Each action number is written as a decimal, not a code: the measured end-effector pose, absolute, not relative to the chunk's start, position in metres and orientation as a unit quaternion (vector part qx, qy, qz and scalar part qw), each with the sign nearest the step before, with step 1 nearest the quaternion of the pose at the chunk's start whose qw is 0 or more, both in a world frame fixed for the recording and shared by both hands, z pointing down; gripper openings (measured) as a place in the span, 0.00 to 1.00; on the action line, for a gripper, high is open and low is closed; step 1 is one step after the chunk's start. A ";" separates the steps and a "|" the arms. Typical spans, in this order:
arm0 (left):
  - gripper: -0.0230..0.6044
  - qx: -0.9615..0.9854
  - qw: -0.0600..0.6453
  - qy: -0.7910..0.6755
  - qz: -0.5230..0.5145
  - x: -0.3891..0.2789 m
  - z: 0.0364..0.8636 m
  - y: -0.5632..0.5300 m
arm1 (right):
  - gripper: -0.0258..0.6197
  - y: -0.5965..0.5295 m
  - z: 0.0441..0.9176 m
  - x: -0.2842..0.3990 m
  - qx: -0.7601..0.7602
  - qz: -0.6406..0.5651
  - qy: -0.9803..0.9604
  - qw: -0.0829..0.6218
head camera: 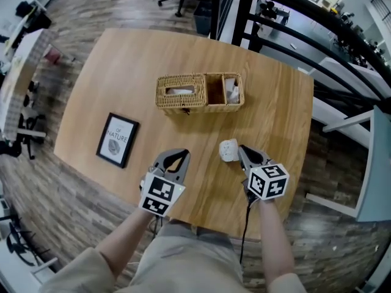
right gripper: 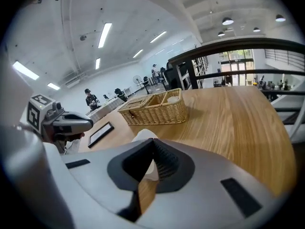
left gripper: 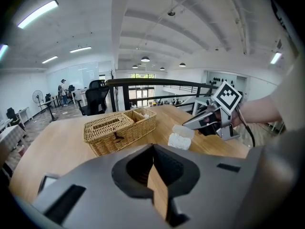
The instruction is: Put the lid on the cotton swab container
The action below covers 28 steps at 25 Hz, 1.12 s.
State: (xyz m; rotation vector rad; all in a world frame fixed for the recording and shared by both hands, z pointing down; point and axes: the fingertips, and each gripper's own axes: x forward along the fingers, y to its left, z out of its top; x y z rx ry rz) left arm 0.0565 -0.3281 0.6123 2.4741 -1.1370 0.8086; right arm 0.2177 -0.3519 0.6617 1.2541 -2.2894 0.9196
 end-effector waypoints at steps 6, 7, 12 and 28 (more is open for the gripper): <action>0.07 0.863 0.154 -0.392 0.279 0.049 0.614 -0.318 | 0.08 -0.345 0.667 0.194 0.435 0.316 -0.814 0.220; 0.07 0.863 0.155 -0.391 0.281 0.048 0.615 -0.317 | 0.08 -0.344 0.668 0.192 0.436 0.309 -0.814 0.228; 0.07 0.864 0.154 -0.386 0.286 0.043 0.620 -0.311 | 0.08 -0.343 0.669 0.184 0.434 0.236 -0.814 0.304; 0.07 0.871 0.135 -0.392 0.262 0.035 0.573 -0.311 | 0.08 -0.342 0.614 0.187 0.466 0.237 -0.814 0.252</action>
